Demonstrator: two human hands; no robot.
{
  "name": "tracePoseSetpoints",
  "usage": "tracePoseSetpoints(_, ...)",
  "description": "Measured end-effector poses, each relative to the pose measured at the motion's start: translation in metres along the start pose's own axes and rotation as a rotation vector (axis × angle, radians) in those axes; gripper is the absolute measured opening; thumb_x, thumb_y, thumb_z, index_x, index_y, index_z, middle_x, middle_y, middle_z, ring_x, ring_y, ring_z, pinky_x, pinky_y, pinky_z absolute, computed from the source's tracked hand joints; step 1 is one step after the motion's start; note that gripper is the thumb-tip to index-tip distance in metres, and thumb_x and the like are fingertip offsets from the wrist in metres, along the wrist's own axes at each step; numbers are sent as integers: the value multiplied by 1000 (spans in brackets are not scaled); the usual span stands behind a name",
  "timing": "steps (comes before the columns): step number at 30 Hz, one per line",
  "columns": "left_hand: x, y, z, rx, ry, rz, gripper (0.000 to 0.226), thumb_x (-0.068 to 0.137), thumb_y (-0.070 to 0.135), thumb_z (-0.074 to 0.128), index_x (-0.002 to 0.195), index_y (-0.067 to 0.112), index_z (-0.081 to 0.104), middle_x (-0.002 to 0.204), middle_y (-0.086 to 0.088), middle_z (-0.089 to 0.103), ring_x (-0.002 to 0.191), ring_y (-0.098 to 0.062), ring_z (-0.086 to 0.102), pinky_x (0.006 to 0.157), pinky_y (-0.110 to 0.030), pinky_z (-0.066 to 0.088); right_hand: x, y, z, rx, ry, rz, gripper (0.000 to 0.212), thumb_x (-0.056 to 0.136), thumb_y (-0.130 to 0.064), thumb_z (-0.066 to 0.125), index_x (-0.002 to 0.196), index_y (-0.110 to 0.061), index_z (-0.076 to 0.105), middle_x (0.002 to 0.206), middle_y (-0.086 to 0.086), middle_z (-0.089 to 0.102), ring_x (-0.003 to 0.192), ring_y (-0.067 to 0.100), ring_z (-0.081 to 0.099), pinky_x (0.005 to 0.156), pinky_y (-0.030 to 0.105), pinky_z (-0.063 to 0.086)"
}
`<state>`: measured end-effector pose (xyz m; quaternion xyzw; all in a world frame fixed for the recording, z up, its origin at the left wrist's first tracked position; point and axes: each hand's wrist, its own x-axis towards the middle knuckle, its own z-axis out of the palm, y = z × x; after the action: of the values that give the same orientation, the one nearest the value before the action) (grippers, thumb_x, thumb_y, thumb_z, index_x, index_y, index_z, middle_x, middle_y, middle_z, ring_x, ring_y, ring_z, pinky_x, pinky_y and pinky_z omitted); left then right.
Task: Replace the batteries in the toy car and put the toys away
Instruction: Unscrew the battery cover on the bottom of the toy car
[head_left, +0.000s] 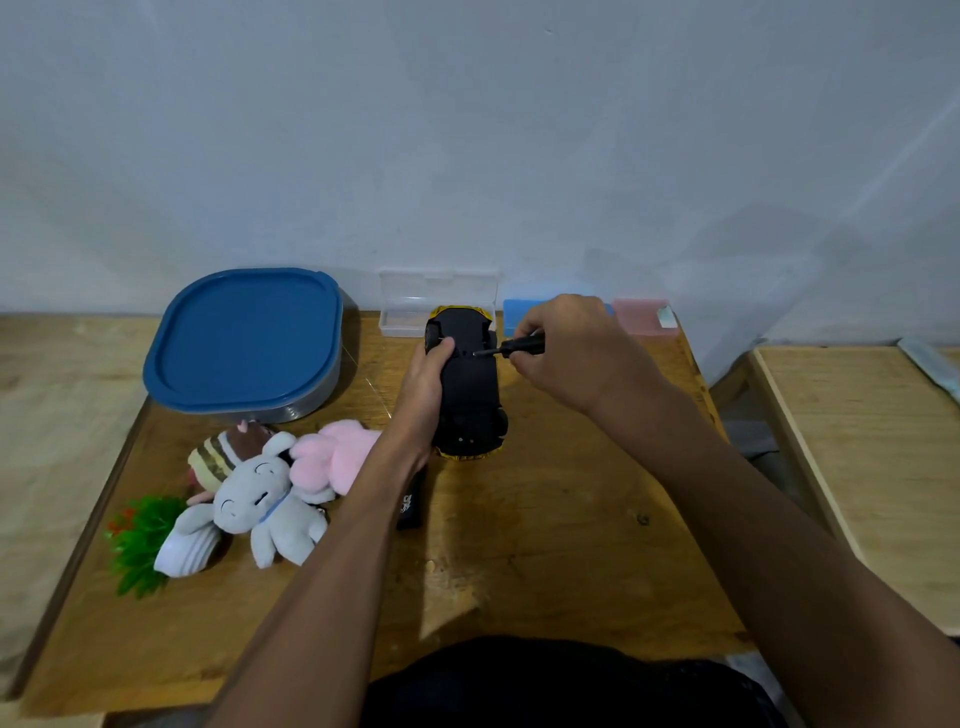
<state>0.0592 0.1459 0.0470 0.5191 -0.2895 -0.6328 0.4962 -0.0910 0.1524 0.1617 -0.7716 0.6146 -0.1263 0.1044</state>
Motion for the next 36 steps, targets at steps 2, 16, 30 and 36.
tracePoseSetpoints(2, 0, 1, 0, 16, 21, 33, 29, 100, 39, 49, 126, 27, 54, 118, -14, 67, 102, -30, 68, 88, -50, 56, 0, -1, -3, 20, -5, 3, 16, 89, -25, 62, 99, -17, 71, 88, -2, 55, 96, 17, 53, 69, 21, 34)
tracePoseSetpoints(16, -9, 7, -3, 78, 32, 122, 15, 99, 26, 48, 111, 30, 56, 101, -7, 67, 80, -19, 69, 60, -32, 55, -1, -4, -4, 94, -43, 73, 28, 90, -40, 60, 78, -16, 67, 67, 0, 54, 65, 15, 50, 47, 22, 28)
tracePoseSetpoints(30, -13, 5, -3, 51, 1, 36, 51, 84, 36, 52, 126, 8, 52, 106, -18, 63, 87, -27, 63, 65, -36, 55, -10, -4, 3, 89, 17, -99, 20, 90, -20, 62, 109, -20, 69, 103, 1, 55, 98, 15, 52, 70, 14, 27)
tracePoseSetpoints(36, -13, 5, -5, -6, -35, 5, 47, 89, 39, 47, 118, 4, 58, 105, -26, 63, 90, -34, 59, 75, -43, 49, -8, -4, 3, 209, 38, -88, 16, 93, -22, 57, 107, -17, 64, 103, 3, 58, 96, 15, 54, 79, 25, 44)
